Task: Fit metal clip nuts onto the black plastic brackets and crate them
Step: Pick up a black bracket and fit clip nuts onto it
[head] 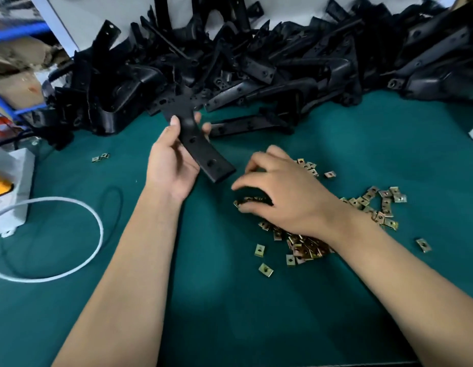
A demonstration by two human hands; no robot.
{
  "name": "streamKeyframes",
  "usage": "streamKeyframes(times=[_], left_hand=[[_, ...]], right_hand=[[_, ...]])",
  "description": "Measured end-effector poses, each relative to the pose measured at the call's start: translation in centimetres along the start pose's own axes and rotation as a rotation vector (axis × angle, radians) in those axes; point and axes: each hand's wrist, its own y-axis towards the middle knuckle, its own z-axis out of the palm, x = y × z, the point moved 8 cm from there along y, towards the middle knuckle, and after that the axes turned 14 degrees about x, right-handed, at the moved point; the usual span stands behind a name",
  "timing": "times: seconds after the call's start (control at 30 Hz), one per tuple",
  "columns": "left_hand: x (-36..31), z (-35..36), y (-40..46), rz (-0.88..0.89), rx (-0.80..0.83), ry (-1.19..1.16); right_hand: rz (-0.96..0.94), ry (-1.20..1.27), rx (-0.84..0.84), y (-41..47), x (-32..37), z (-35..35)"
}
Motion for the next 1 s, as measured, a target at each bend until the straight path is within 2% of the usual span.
streamKeyframes(times=[0.13, 0.3, 0.47, 0.7, 0.87, 0.93, 1.0], left_hand=[[0.5, 0.5, -0.5, -0.088, 0.047, -0.005], [2.1, 1.8, -1.0, -0.203, 0.161, 0.221], [2.9, 2.6, -1.1, -0.266, 0.226, 0.156], [3.6, 2.5, -1.2, -0.315, 0.231, 0.132], [3.6, 2.4, -1.4, -0.319, 0.238, 0.182], [3.6, 2.4, -1.3, -0.306, 0.230, 0.172], [3.4, 2.6, -1.2, -0.290, 0.226, 0.158]], right_hand=[[-0.039, 0.007, 0.026, 0.7, 1.1, 0.1], [-0.059, 0.068, -0.017, 0.1, 1.1, 0.1], [0.008, 0.092, 0.008, 0.1, 0.0, 0.1], [-0.097, 0.156, 0.015, 0.0, 1.0, 0.6], [-0.110, 0.278, -0.133, -0.7, 0.2, -0.7], [-0.083, 0.219, -0.134, -0.6, 0.5, -0.7], [-0.022, 0.061, -0.041, 0.2, 0.8, 0.4]])
